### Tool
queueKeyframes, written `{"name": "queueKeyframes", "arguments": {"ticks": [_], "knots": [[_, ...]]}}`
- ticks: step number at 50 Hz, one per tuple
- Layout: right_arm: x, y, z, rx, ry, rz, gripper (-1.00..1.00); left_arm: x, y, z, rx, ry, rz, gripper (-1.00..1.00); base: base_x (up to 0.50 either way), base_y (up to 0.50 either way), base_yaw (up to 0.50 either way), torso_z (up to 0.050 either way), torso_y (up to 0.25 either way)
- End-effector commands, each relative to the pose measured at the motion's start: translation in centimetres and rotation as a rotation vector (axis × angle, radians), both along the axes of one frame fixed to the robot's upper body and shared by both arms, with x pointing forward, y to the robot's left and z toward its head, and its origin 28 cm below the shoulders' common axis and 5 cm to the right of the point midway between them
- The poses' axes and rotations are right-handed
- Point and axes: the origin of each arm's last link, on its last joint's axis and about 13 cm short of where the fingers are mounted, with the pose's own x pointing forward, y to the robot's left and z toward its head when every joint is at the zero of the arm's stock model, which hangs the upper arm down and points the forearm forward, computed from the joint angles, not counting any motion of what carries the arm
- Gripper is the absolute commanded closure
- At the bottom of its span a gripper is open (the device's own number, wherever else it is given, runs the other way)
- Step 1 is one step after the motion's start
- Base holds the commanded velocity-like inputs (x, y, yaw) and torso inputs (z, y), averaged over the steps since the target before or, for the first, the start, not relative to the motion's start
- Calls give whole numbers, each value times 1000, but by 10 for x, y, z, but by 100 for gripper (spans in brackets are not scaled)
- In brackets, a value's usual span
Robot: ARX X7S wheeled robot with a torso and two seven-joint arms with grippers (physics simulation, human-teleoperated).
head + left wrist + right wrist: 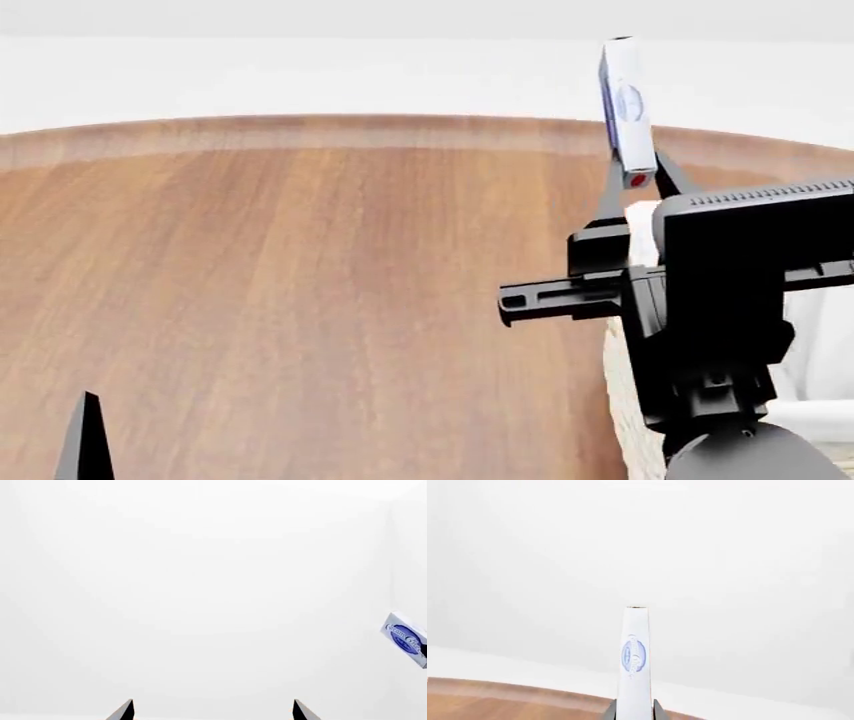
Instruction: Pick up the cream cheese box, and put it in the basket.
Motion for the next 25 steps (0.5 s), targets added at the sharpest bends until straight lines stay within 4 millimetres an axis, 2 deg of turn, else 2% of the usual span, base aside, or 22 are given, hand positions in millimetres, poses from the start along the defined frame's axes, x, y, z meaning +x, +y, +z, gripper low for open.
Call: {"name": "queueKeyframes", "arguments": {"ticks": [1, 6, 11, 16, 19, 23, 25], "knots": [[-1, -36, -7, -45, 29, -105, 100, 1, 0, -1, 1, 1, 2, -100, 0, 0, 0, 0, 0], [0, -51, -16, -48, 65, -138, 100, 1, -1, -1, 4, 5, -2, -100, 0, 0, 0, 0, 0], [1, -59, -16, -54, 79, -148, 100, 1, -1, -1, 3, 4, 1, -100, 0, 0, 0, 0, 0], [5, -72, -9, -40, 118, -164, 100, 1, -1, -1, 0, 4, 1, -100, 0, 0, 0, 0, 0], [15, -79, -7, -38, 177, -165, 100, 1, -1, -1, -1, 4, 2, -100, 0, 0, 0, 0, 0], [28, -83, 5, -53, 206, -174, 100, 0, 0, 0, -3, 0, 1, -100, 0, 0, 0, 0, 0], [33, -84, 17, -69, 210, -181, 100, 0, 0, 0, -5, -1, 3, -100, 0, 0, 0, 0, 0]]}}
